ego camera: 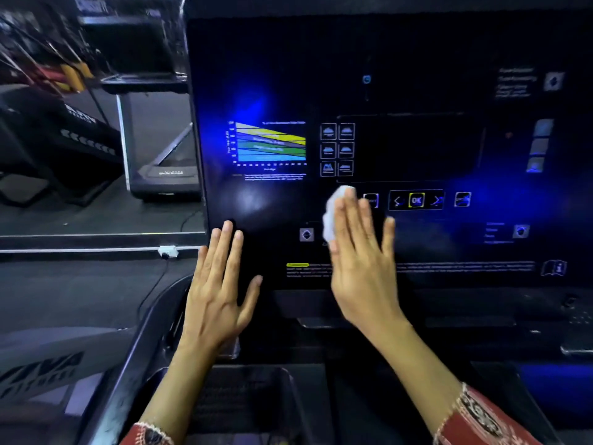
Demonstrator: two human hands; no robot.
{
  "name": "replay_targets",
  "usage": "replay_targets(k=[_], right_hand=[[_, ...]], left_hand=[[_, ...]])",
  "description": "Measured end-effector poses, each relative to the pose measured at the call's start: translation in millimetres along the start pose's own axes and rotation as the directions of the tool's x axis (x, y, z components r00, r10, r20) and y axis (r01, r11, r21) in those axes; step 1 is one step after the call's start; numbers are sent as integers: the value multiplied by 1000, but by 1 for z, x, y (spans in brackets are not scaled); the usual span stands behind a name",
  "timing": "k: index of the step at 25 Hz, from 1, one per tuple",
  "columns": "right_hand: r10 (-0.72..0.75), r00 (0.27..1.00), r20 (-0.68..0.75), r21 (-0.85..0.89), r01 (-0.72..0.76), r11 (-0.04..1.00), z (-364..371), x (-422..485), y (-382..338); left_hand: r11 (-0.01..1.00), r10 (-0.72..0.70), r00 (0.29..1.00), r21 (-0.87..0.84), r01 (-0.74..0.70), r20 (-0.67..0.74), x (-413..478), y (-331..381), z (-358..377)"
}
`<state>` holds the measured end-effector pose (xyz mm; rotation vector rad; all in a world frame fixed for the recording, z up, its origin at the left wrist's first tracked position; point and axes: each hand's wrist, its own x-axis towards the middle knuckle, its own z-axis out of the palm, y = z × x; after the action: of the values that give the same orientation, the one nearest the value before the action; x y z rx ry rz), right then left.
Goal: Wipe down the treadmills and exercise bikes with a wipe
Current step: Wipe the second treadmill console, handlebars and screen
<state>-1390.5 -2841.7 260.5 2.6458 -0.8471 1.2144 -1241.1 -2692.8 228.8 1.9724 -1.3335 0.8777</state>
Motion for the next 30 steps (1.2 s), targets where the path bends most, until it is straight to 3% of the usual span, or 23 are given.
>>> replay_targets(k=[2,6,8,10,13,14,18,20,22,25,26,29,30], right_hand=[[49,999,14,55,-50,997,3,-25,-10],[-302,946,118,42,299,953,27,-34,-77],[-332,941,72,-10,333,943,25,3,-81],[-210,978,1,-55,210,976,19,25,-62],[86,993,-87,-18,-88,996,12,9,-40],[102,991,-82,-6,-103,995,14,-1,-46],[-194,981,-27,-18,194,981,27,5,-77],[-173,982,-72,-82,167,982,20,32,-60],[9,991,-136,-78,-20,997,10,44,-28],[303,932,-199,27,-304,952,3,31,-10],[285,939,-195,38,-283,958,5,23,-16],[-47,991,-124,-110,33,993,13,8,-23],[-13,990,-137,-134,-6,991,12,11,-19]], left_hand=[[1000,24,1000,0,-24,-2,-4,-10,-3],[994,109,994,-23,-109,8,-6,-32,-6],[993,111,994,-47,-110,6,-1,-34,-6],[992,111,994,-54,-111,-9,7,-34,-5],[990,120,992,-74,-122,-29,14,-31,-5],[988,128,991,-86,-130,-30,17,-31,-5],[979,160,987,-122,-162,-24,31,-29,-5],[978,164,986,-125,-167,-32,40,-25,-5],[979,168,985,-111,-172,-46,46,-19,-5],[982,158,985,-94,-164,-64,51,-11,-3],[982,156,986,-94,-161,-66,51,-10,-2],[983,159,985,-81,-164,-65,55,-6,-2],[984,160,985,-73,-165,-66,57,-5,-3]])
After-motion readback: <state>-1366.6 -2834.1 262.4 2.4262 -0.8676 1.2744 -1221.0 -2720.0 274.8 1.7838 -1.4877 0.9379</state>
